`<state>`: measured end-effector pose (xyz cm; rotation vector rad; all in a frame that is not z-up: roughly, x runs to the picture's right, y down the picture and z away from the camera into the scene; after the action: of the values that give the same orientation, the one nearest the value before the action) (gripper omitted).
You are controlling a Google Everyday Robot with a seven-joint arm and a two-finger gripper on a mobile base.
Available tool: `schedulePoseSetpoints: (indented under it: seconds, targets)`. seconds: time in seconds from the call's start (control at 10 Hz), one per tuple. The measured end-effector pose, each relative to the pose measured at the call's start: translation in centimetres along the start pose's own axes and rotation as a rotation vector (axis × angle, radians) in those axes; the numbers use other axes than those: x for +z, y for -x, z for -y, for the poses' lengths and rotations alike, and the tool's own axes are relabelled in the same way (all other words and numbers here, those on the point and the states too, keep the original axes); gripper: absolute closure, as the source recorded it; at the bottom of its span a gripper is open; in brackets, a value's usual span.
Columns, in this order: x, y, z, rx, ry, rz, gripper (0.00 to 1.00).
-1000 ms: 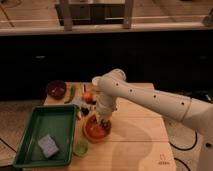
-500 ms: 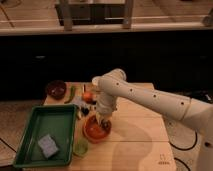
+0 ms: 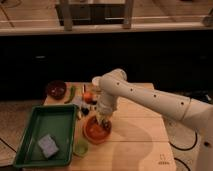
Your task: Place grapes in red bowl
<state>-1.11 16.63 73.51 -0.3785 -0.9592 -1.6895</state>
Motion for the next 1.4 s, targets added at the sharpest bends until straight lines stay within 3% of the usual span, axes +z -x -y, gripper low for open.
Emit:
schedulePoseSetpoints:
  seconds: [0.1,0.3,0.6,0.9,1.1,1.4]
  targets:
    - [-0.01,0.02,-0.04,-0.002,0.0,0.001,0.85]
    - [0.03,0.1,-0.14,-0.011,-0.001,0.005,0.7]
    - [0.06,0.18,-0.27,-0.021,-0.001,0.01,0.79]
    - [0.05,0.28,-0.42,-0.035,-0.001,0.014,0.79]
    - [0.04,0.34,-0.53,-0.041,-0.001,0.017,0.72]
    - [0.0,0.42,-0.65,-0.049,-0.003,0.02,0.7]
